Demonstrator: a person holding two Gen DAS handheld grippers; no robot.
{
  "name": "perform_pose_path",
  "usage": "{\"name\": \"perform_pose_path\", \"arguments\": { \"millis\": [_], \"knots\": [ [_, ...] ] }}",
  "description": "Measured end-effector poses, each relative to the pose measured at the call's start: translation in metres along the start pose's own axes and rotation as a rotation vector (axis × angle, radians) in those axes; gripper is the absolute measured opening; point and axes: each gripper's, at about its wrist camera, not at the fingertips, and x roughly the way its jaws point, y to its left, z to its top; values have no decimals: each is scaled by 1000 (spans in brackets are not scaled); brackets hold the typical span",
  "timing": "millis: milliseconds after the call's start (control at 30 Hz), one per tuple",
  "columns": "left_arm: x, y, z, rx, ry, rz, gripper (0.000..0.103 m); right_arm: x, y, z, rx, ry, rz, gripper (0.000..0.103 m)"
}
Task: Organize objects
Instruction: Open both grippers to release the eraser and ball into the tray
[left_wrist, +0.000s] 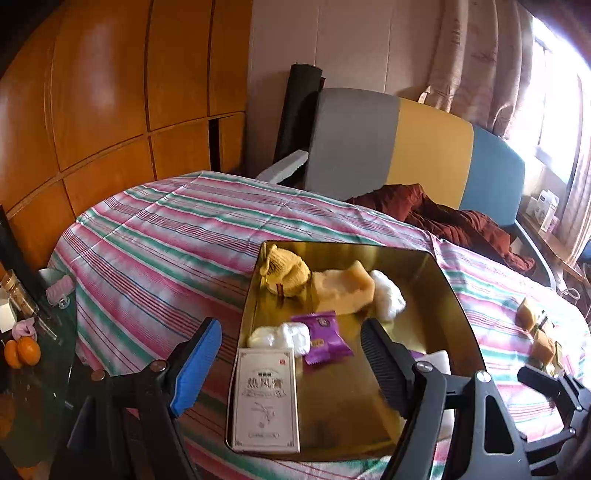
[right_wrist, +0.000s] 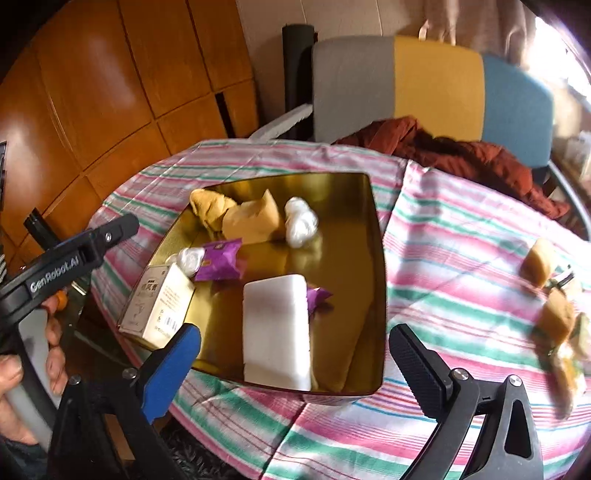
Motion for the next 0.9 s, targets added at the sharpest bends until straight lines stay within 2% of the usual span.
{"name": "perform_pose_path", "arguments": {
  "millis": [367, 900],
  "knots": [
    [1, -1, -23, -18, 57, 9, 79, -8, -8, -4, -2, -49, -137, 103],
    [-14, -16, -26, 29, 40, -4, 79, -18, -1, -10, -25, -91, -142, 103]
  ]
}}
